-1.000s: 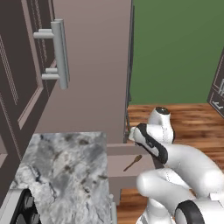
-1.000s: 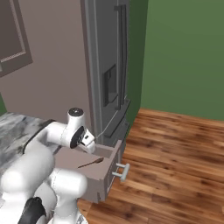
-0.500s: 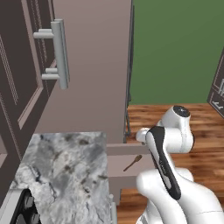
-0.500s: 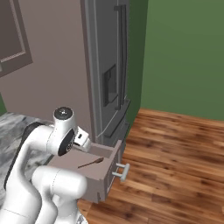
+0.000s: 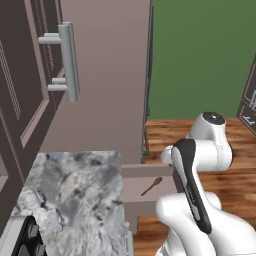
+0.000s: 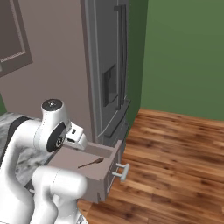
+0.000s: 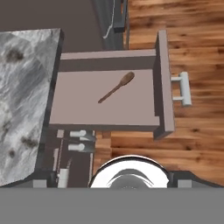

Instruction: Organize the utensils by type. Pick up the wooden spoons from the counter and place them in the open cabinet. Then pick up the metallic utensils from the counter and place them in the open drawer.

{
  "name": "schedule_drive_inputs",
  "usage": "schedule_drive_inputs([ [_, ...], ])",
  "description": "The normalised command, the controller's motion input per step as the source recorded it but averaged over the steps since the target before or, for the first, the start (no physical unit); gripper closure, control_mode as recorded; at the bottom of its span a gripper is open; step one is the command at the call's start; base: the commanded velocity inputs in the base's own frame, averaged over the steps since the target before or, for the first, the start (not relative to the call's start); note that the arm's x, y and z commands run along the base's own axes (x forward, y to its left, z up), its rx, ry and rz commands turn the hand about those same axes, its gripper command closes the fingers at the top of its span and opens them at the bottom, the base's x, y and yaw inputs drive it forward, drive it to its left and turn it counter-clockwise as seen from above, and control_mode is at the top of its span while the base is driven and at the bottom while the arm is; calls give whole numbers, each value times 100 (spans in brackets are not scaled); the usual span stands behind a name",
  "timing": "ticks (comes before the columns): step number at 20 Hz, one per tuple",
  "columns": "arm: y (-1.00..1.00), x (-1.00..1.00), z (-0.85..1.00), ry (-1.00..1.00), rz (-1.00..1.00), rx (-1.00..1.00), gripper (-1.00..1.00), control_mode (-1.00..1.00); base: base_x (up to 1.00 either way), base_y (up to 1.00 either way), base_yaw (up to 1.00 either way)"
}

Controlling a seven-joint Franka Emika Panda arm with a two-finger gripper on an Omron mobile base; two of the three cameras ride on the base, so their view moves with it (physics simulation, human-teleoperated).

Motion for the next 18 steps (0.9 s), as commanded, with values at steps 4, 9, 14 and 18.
schedule_drive_inputs([
  [4, 0, -5, 0, 0, 0, -3, -100, -100, 0, 0, 0],
  [9, 0, 0, 0, 0, 0, 0, -100, -100, 0, 0, 0],
  [14, -6, -28, 0, -1, 0, 1, -100, -100, 0, 0, 0],
  [18, 0, 0, 0, 0, 0, 0, -100, 100, -45, -32, -16],
])
